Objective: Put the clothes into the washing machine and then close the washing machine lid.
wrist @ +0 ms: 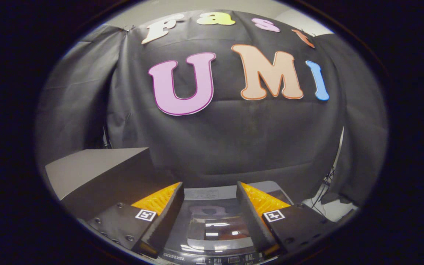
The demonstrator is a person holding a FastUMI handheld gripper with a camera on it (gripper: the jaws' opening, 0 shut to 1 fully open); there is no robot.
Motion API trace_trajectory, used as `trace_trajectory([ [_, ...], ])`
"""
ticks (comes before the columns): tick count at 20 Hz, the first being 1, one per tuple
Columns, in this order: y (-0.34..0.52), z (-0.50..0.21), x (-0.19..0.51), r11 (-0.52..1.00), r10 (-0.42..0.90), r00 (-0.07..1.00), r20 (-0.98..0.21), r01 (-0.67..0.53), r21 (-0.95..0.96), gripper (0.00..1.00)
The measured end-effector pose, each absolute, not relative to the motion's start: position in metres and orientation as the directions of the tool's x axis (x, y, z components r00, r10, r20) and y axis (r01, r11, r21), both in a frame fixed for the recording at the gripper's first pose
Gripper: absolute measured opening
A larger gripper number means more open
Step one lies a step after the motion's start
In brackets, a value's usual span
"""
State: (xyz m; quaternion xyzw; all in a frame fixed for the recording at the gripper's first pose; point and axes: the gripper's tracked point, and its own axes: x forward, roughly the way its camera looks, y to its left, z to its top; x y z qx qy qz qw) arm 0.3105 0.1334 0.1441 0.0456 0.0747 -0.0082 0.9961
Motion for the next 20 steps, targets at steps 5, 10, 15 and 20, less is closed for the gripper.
trace_trajectory([
  [5,0.106,0.150,0.280,0.994,-0.029,0.996,-0.080,0.037,0.102,0.86],
  [10,0.077,0.152,0.242,0.998,-0.049,0.999,0.006,0.049,0.042,0.86],
  [15,0.060,0.142,0.198,0.999,-0.038,0.998,0.059,0.036,0.027,0.86],
  [20,0.034,0.121,0.145,0.998,-0.055,0.996,0.071,0.054,0.020,0.86],
])
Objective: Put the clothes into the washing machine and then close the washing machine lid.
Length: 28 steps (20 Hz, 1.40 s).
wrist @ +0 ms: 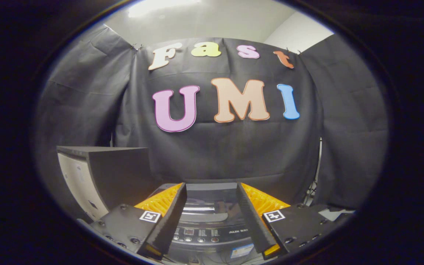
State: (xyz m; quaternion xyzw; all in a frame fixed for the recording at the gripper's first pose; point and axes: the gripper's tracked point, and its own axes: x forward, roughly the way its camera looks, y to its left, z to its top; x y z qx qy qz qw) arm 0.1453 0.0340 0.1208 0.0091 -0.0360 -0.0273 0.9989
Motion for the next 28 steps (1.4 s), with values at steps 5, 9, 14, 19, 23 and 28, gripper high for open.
trace_trajectory([
  [5,0.011,0.089,0.089,0.999,-0.041,0.998,0.049,0.039,0.033,0.88],
  [9,0.003,0.078,0.051,0.999,-0.031,0.996,0.082,0.033,-0.023,0.92],
  [14,0.008,0.046,0.029,1.000,-0.002,0.997,0.076,0.005,-0.029,0.94],
  [19,0.018,0.020,0.018,0.999,0.049,0.999,0.022,-0.049,-0.002,0.95],
  [23,0.026,0.018,0.011,0.996,0.093,0.995,0.045,-0.094,0.009,0.95],
  [28,0.027,0.004,0.007,0.995,0.100,0.995,0.023,-0.100,0.024,0.95],
])
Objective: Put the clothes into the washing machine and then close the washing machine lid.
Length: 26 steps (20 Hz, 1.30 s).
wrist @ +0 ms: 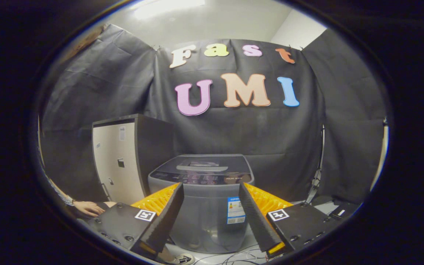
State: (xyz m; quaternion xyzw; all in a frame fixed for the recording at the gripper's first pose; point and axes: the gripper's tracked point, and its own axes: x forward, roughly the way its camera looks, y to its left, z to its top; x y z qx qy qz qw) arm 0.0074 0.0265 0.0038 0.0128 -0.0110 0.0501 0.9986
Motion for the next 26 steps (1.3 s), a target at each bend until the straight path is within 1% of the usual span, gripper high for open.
trace_trajectory([
  [3,0.0332,-0.0042,0.0038,0.994,0.113,0.994,0.002,-0.113,0.009,0.95],
  [11,0.0370,-0.0044,0.0038,0.989,0.144,0.990,-0.005,-0.144,0.015,0.95],
  [26,0.0351,-0.0052,0.0035,0.989,0.144,0.990,-0.008,-0.144,0.023,0.95],
])
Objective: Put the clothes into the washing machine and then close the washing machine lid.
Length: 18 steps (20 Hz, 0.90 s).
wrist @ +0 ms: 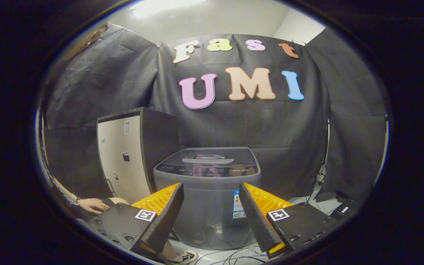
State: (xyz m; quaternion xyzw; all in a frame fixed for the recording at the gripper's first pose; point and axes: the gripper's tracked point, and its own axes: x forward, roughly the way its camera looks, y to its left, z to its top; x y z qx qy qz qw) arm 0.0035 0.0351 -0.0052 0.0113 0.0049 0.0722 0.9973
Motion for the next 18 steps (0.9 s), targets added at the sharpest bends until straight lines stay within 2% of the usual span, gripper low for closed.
trace_trajectory([
  [18,0.0350,-0.0044,0.0035,0.990,0.136,0.991,-0.006,-0.136,0.019,0.95],
])
